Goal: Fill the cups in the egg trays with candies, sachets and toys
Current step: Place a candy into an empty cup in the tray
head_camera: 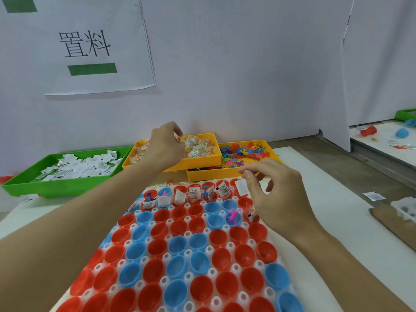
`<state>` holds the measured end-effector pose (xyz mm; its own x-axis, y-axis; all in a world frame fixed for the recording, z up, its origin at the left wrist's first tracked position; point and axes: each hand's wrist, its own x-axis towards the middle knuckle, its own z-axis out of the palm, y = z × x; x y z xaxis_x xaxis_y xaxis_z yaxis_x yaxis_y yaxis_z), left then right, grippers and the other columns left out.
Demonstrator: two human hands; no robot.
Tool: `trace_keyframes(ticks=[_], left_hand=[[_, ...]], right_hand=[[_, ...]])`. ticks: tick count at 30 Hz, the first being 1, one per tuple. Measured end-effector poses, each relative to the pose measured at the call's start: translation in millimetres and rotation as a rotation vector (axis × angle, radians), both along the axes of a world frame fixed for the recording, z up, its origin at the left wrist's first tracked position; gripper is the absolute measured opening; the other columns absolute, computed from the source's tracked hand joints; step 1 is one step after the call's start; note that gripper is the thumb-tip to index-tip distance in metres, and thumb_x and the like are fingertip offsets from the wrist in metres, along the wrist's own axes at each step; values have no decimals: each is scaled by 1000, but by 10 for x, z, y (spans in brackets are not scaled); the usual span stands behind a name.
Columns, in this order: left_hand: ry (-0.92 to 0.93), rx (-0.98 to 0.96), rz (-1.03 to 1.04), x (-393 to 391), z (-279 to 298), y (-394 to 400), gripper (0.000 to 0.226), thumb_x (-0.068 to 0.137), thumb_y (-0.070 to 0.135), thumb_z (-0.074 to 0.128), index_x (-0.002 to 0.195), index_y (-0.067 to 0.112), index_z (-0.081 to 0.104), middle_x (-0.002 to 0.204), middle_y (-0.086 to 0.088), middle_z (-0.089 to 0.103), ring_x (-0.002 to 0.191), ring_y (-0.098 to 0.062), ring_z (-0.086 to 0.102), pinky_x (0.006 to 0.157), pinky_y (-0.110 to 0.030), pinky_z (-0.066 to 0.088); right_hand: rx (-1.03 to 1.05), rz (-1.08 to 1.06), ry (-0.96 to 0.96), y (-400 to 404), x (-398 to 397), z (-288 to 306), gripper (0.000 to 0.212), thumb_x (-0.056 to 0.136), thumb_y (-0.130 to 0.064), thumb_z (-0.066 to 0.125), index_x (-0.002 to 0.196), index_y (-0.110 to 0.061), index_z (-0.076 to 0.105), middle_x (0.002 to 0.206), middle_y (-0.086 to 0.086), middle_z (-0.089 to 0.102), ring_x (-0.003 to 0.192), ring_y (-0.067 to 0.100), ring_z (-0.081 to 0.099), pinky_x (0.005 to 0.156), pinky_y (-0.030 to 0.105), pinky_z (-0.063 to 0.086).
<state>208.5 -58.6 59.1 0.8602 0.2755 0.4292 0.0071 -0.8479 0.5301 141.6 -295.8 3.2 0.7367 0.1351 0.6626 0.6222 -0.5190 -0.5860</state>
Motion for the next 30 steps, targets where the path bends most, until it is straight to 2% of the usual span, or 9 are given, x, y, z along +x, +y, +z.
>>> trace_keyframes(ticks=[2,5,9,16,19,22,24,26,30], left_hand=[[-27,-61,-105,-240,61,-88,16,92,9,63,105,17,62,95,-6,67,68,-14,64,56,-24,52],[17,-273,-321,-676,118,-193,18,90,10,69,104,18,61,85,-1,67,69,-19,73,71,-38,62],[88,-457,-518,-1131,113,-233,28,79,6,79,101,15,63,74,6,68,68,-17,72,69,-28,59],[21,-225,-513,-1225,35,-305,15,78,12,81,80,21,69,69,8,63,62,-12,62,65,-34,57],[-3,-151,-528,-1208,2,-357,9,80,10,79,81,16,72,68,3,63,61,-14,60,62,-34,54],[4,-111,-539,-1224,-25,-409,21,77,11,83,89,17,66,64,4,66,55,-6,60,59,-26,54],[10,-91,-550,-1235,-29,-427,32,74,11,85,93,18,60,64,3,68,54,-6,61,60,-26,55],[28,-96,-563,-1241,-24,-445,37,71,9,87,93,18,58,66,0,70,58,-11,65,64,-34,56],[62,-139,-566,-1241,-21,-458,25,74,15,86,91,18,68,71,4,74,64,-5,69,69,-30,59]], right_hand=[[45,24,18,16,-9,10,13,95,-14,65,99,-21,75,90,-18,64,89,-3,59,68,3,43],[61,61,56,56,-35,14,12,94,-16,66,100,-24,74,90,-20,64,91,-6,58,66,3,43],[53,142,83,128,-114,36,15,92,-19,68,98,-33,70,91,-21,67,93,-2,60,65,6,46],[43,251,125,196,-231,71,17,88,-24,70,96,-39,71,87,-20,72,89,4,64,66,17,52],[99,318,154,213,-268,103,11,85,-38,65,94,-38,72,88,-21,73,87,4,68,67,21,55],[168,356,183,233,-294,118,22,76,-47,65,93,-35,72,86,-17,74,85,4,70,70,21,57],[193,378,203,242,-305,122,23,75,-44,69,93,-30,73,83,-13,74,82,6,71,70,22,58],[184,384,197,243,-300,128,18,76,-38,69,89,-26,75,81,-14,74,80,6,71,70,20,58],[183,365,196,188,-267,160,14,74,-34,69,83,-28,76,78,-16,74,78,4,71,67,13,55]])
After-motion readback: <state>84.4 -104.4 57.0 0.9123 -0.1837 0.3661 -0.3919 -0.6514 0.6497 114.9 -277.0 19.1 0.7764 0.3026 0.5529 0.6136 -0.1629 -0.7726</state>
